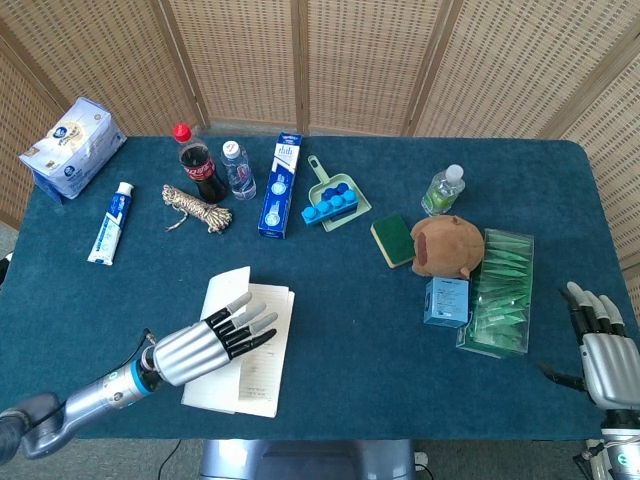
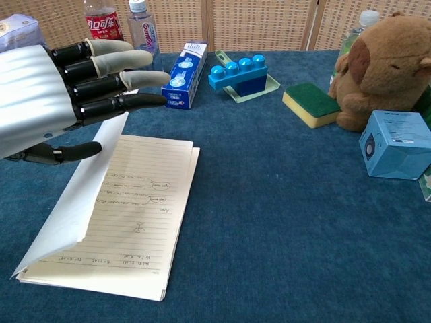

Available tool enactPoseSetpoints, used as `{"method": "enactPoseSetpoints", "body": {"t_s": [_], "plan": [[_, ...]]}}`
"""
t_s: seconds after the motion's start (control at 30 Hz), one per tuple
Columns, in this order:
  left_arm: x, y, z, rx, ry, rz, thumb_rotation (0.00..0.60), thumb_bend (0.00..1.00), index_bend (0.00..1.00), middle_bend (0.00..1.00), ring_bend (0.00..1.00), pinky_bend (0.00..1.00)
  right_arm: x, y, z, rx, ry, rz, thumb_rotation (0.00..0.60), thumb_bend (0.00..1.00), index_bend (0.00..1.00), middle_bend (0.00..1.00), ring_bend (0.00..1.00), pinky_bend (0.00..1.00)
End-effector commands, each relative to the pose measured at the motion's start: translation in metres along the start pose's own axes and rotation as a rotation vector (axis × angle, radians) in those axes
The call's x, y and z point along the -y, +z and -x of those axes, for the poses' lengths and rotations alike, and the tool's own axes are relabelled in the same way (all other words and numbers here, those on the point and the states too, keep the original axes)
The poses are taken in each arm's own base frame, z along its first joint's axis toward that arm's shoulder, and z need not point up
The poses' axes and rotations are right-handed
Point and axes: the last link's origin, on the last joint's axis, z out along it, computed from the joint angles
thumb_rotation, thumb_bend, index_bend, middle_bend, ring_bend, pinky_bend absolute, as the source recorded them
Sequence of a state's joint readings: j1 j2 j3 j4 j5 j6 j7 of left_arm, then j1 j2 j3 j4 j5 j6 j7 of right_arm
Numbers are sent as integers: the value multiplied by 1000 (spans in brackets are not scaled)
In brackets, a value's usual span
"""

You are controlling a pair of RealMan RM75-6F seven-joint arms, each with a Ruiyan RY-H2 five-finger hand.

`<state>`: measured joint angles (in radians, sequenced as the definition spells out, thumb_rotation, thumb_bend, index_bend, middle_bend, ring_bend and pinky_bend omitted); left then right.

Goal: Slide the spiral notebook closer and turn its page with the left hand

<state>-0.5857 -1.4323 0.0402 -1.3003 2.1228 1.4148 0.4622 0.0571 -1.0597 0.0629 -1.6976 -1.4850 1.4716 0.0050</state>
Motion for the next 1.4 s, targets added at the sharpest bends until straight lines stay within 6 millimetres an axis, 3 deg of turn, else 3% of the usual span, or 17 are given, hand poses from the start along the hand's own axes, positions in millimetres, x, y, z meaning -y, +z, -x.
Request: {"method": "enactPoseSetpoints", "body": {"t_s": [0.03, 0.57, 0.8, 1.0, 1.17, 1.3, 1.4], "plan": [[-5, 6, 5, 28, -13, -33, 600, 280, 0, 0, 0, 49, 1, 0, 0, 2, 0, -1, 599, 0, 0, 0, 0, 0], [-27, 27, 22, 70, -72, -35, 600, 259, 0, 0, 0, 41, 1, 0, 1, 2, -6, -1, 599, 0, 0, 0, 0, 0], [-31, 22, 30, 95, -78, -39, 600, 259, 0, 0, 0, 43, 0, 1, 1, 2, -4, 1, 597, 0, 0, 0, 0, 0], [-20, 14, 31, 103, -96, -101, 600, 258, 0, 0, 0, 43, 0, 1, 1, 2, -4, -1, 599, 0, 0, 0, 0, 0], [-5, -10, 24, 183, -153, -240, 600, 164, 0, 0, 0, 4, 0, 0, 1, 2, -4, -1, 599, 0, 0, 0, 0, 0], [6, -37, 15, 266, -174, -372, 600, 78, 0, 0, 0, 0, 0, 0, 0, -6, -7, -5, 599, 0, 0, 0, 0, 0], [11, -63, 7, 303, -229, -509, 600, 67, 0, 0, 0, 0, 1, 1, 0, -15, -16, -9, 597, 0, 0, 0, 0, 0]]}}
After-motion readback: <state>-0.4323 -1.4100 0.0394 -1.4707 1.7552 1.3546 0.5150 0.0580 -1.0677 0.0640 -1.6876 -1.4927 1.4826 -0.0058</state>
